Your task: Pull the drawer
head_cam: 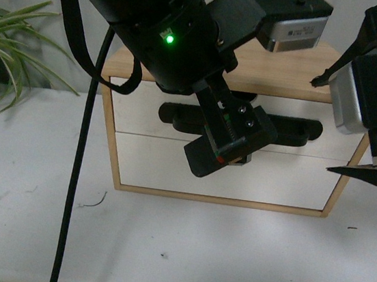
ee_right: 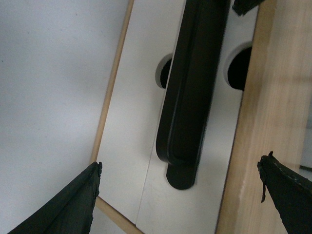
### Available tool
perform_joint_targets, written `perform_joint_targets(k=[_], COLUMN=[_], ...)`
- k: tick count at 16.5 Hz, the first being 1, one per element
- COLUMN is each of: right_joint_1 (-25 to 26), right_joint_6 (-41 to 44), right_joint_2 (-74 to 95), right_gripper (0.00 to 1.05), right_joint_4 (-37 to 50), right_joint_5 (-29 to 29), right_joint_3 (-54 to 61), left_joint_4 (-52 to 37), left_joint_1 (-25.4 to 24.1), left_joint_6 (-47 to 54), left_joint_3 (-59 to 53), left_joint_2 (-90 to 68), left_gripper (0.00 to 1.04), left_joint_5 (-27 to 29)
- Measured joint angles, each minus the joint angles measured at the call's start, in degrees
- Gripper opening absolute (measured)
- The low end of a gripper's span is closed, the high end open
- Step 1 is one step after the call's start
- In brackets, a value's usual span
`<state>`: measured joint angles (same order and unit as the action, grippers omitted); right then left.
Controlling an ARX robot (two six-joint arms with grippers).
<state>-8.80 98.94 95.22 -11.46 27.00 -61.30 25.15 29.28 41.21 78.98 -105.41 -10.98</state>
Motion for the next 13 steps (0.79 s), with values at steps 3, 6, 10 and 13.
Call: perform_joint_targets(k=[3, 6, 10, 13], right_joint_1=[-0.96, -1.38, -1.51, -2.1], right_joint_6=[-0.09, -0.39, -1.38, -1.88], right_joint_2=[2.45, 4.98, 8.96, 11.02], right_gripper=[0.98, 0.98, 0.98, 0.98], right_joint_4=[-0.39, -0.13, 1.33, 2.29], right_joint_5=[-0.09, -0.81, -0.96, -1.03], right_joint_3=[0.02, -0.28, -2.32, -3.8], left_joint_4=[-1.2, -3.08, -4.04, -4.0], left_joint_1=[0.0, -0.24, -0.39, -0.17], left_joint_6=[0.02, -0.22, -0.24, -0.24], left_joint_3=[0.0, 1.03, 2.05, 2.95], left_joint_2=[-1.95, -3.8, -6.27, -7.91], left_gripper=[0.98, 0.98, 0.98, 0.98], left_joint_5=[0.68, 0.85, 1.07, 1.07])
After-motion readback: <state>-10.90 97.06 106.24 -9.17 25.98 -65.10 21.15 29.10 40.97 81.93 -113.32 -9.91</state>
